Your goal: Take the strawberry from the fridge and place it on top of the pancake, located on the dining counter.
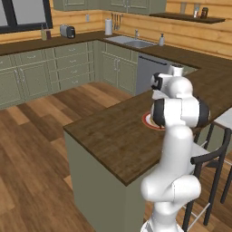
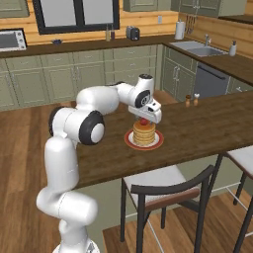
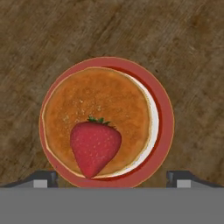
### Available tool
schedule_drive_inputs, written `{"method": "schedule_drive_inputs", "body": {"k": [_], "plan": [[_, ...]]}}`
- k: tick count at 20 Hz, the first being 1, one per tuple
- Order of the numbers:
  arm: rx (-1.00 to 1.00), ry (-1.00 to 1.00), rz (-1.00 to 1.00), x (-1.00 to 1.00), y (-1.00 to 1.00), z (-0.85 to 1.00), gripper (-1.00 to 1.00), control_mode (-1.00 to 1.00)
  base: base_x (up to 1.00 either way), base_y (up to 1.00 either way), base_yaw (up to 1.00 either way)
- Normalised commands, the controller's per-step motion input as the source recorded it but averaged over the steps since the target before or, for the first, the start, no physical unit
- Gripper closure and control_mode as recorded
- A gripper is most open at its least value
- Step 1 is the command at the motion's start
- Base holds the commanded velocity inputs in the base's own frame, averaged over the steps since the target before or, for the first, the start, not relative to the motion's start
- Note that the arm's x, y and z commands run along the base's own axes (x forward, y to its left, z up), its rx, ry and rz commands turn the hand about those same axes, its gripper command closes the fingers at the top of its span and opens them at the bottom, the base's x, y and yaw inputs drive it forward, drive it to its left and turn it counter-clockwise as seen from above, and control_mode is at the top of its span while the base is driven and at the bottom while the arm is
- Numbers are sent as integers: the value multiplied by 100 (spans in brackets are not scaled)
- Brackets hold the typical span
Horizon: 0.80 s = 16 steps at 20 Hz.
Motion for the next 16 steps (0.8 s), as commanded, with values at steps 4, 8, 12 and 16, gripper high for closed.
{"method": "schedule_drive_inputs", "body": {"k": [4,8,12,16], "plan": [[0,0,0,-26,1,9,-100,-100,0,0,0],[0,0,0,-36,0,24,-100,-100,0,0,0],[0,0,0,-42,1,24,-100,-100,0,0,0],[0,0,0,-52,0,26,-100,-100,0,0,0]]}}
